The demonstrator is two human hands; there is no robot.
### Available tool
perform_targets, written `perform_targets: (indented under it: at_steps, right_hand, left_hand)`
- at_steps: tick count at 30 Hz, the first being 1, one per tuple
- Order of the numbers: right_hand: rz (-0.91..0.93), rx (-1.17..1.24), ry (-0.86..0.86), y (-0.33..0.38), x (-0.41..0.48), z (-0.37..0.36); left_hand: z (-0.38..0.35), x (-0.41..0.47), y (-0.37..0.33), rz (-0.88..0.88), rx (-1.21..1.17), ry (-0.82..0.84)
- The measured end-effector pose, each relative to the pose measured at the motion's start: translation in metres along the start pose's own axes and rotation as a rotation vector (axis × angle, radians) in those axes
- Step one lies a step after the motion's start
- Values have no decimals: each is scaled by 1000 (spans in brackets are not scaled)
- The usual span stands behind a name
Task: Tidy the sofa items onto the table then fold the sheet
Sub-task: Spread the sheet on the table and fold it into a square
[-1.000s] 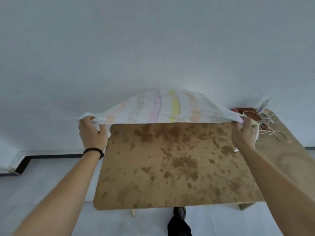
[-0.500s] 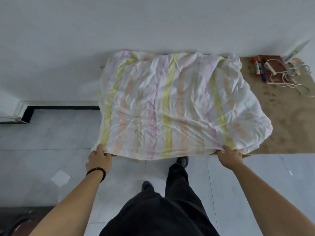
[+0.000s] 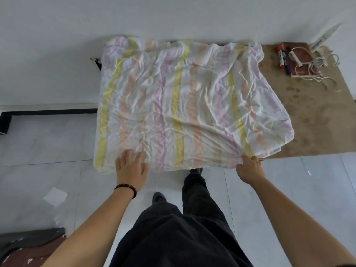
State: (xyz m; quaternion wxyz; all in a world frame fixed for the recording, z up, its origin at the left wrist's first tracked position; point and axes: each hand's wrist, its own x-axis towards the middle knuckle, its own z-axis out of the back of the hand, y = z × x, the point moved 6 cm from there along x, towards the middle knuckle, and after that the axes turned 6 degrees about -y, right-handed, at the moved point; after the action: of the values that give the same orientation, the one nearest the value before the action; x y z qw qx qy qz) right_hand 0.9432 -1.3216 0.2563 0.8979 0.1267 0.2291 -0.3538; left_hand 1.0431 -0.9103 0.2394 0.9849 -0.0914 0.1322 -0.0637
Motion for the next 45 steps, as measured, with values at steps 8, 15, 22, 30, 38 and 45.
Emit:
perform_targets:
  at_steps: [8,15,22,30,38,45]
  right_hand:
    - [18,58,-92,-25,28,50]
    - [37,113,-363,-57,133,126]
    - [12,289,-110,-97,252,148]
    - [334,253,135,-111,283,145]
    - [737,-179,26,-142,263,158]
    - [1119,-526,294,-174,214,131]
  left_hand:
    - [11,8,-29,362,236,56]
    - [-8,53,-160,106,-2,-17]
    - [-44,67,-334,-7,-63,57]
    - [-75,58,-470,-40,63,136]
    - [-84,35,-520,-50,98,146]
    - [-89,-9,-509,185,133,134]
